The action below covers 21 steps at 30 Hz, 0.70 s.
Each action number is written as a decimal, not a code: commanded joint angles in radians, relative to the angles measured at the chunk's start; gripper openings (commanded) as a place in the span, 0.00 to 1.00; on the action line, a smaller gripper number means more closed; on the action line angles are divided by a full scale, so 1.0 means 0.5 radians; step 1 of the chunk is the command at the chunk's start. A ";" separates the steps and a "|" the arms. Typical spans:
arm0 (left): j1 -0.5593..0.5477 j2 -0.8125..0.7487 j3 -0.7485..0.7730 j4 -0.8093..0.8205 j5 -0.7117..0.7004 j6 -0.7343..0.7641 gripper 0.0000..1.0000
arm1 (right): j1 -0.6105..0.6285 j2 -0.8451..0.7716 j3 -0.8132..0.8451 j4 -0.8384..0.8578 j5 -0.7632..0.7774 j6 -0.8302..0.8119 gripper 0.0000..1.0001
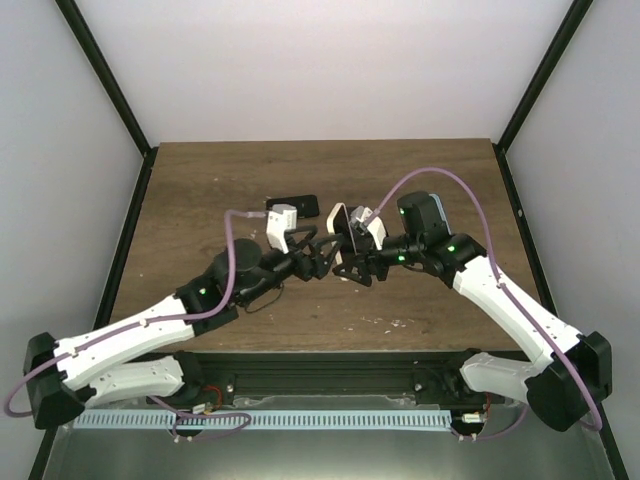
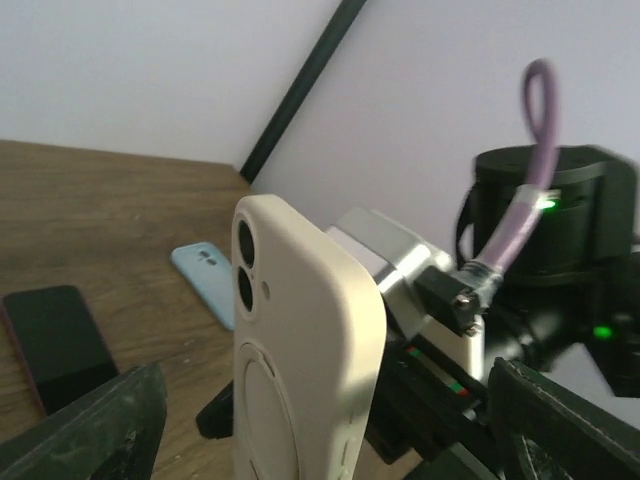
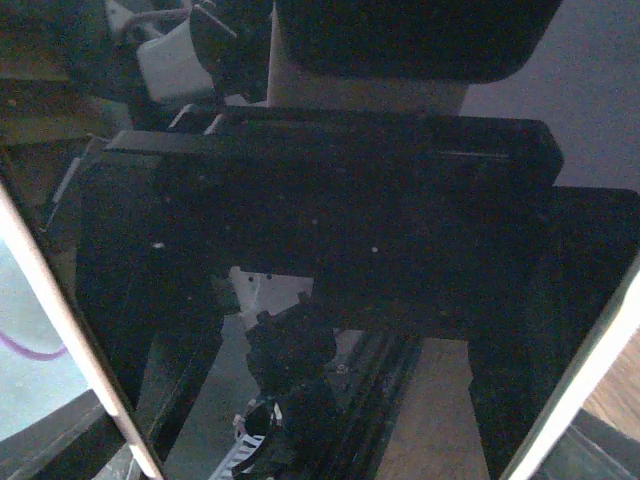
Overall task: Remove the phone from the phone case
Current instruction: Pick up the phone at the center of the board.
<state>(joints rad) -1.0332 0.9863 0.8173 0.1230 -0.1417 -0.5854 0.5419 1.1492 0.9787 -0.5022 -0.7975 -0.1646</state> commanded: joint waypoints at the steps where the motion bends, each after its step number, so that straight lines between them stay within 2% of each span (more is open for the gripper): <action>1: -0.008 0.193 0.141 -0.218 -0.151 -0.092 0.85 | 0.009 -0.031 0.051 -0.034 0.294 -0.063 0.58; 3: -0.007 0.277 0.197 -0.243 -0.205 -0.143 0.77 | 0.009 -0.040 0.042 -0.039 0.319 -0.065 0.58; 5: -0.007 0.332 0.235 -0.233 -0.252 -0.167 0.65 | 0.008 -0.052 0.034 -0.036 0.335 -0.070 0.58; 9: -0.004 0.441 0.311 -0.205 -0.280 -0.155 0.51 | 0.008 -0.047 0.030 -0.036 0.382 -0.073 0.58; 21: 0.047 0.627 0.405 -0.178 -0.178 -0.212 0.25 | 0.011 -0.054 0.019 -0.034 0.583 -0.072 0.58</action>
<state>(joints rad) -1.0191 1.2865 0.9951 0.0143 -0.2481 -0.6785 0.5423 1.1492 0.9783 -0.5541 -0.5282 -0.1886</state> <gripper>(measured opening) 0.294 0.786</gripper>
